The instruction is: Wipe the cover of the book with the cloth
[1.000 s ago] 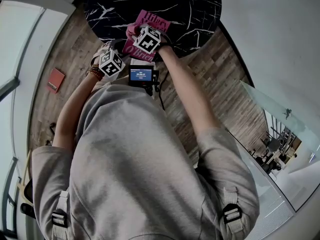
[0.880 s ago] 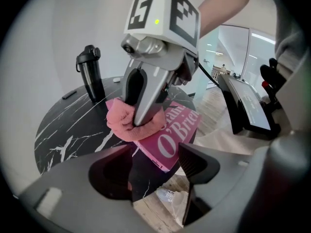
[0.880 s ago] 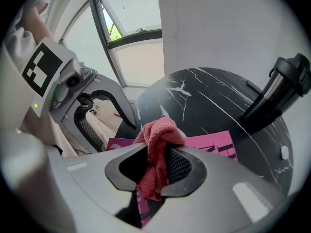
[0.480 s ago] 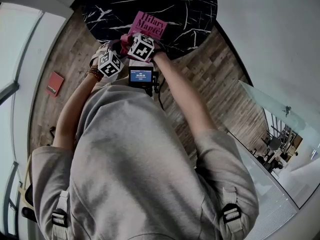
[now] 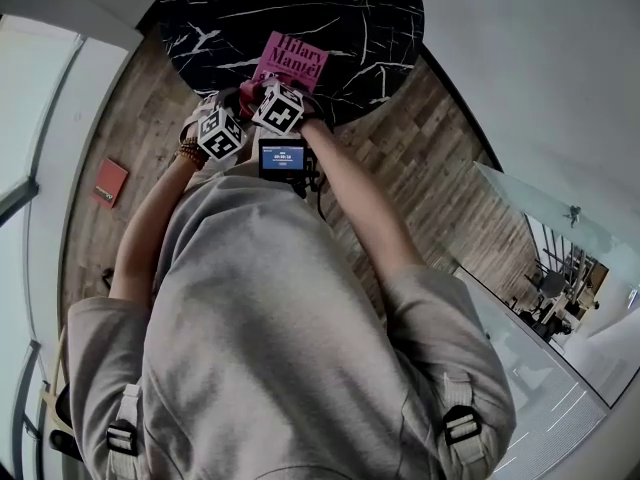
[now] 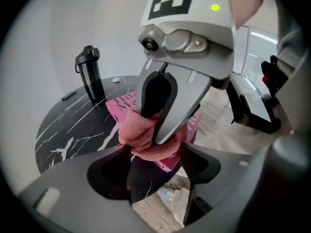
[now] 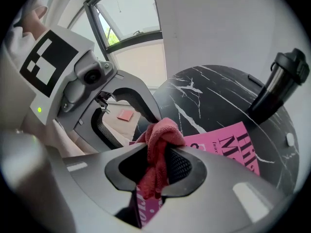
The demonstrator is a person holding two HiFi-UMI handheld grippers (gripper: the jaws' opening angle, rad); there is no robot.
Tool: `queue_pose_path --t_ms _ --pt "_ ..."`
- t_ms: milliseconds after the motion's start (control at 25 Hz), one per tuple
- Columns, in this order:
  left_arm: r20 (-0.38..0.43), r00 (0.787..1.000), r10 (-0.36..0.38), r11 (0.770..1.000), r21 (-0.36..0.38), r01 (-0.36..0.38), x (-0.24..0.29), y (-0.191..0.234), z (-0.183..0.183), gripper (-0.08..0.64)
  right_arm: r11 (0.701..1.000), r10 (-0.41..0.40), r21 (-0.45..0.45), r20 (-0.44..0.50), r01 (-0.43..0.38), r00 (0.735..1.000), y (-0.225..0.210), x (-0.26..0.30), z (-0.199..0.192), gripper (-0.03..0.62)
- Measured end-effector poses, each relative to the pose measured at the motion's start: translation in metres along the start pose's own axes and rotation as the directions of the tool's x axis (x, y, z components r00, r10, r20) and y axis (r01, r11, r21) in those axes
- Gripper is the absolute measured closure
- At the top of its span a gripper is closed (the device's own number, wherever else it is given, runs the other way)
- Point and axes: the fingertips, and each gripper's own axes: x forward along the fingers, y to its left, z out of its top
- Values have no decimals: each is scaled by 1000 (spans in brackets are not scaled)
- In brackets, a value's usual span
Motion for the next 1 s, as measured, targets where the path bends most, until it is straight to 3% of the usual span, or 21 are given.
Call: queue_pose_path --t_ms 120,200,280,440,640,840,1000 --pt "-11 1000 -23 999 32 24 -4 -8 0 250 999 -49 5 -8 49 999 -5 -8 -6 483" --pt "12 1000 -26 999 41 26 -13 -10 5 250 990 -118 87 43 114 992 -24 -29 -4 482" --pt "73 997 -15 1000 26 13 -29 -9 17 252 959 -216 218 161 179 963 -44 -69 4 483" --pt "265 963 56 998 -7 -56 -86 1 59 318 871 -436 397 354 289 827 -61 -164 19 483" --pt "488 855 178 984 -84 -157 -171 13 117 552 769 -624 498 451 400 638 -21 -264 15 485" --pt "589 766 259 962 -87 -259 -234 -3 160 558 670 -740 611 503 422 446 42 -337 -11 488" --pt "637 710 299 947 -109 -302 -273 -40 174 558 617 -787 646 517 450 336 92 -368 -31 488"
